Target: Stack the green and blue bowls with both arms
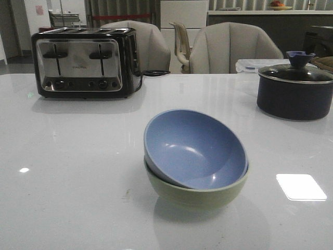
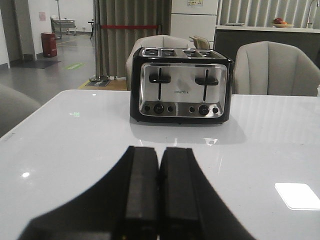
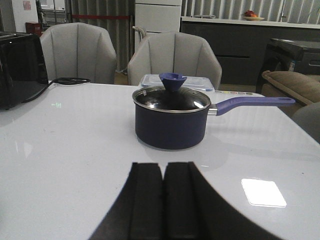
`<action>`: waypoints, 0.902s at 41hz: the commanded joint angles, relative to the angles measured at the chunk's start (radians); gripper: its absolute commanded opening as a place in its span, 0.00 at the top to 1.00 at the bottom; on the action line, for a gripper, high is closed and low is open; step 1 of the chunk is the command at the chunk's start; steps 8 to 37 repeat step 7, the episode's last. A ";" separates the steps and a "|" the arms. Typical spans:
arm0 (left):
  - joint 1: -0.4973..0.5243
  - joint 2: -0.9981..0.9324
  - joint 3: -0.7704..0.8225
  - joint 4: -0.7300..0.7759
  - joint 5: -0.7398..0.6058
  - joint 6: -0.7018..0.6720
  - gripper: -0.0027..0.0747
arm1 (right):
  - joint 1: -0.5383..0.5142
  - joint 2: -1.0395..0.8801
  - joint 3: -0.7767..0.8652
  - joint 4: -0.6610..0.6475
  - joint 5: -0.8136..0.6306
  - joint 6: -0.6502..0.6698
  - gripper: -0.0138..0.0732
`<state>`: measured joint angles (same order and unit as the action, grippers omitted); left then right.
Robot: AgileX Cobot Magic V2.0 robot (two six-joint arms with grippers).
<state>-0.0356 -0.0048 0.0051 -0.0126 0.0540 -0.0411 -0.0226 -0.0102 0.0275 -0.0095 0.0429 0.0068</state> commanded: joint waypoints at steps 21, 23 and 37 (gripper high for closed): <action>-0.007 -0.020 0.019 -0.003 -0.087 -0.003 0.84 | -0.003 -0.020 0.000 -0.012 -0.097 0.001 0.79; -0.007 -0.020 0.019 -0.003 -0.087 -0.003 0.84 | -0.003 -0.020 0.000 -0.012 -0.097 0.001 0.79; -0.007 -0.020 0.019 -0.003 -0.087 -0.003 0.84 | -0.003 -0.020 0.000 -0.012 -0.097 0.001 0.79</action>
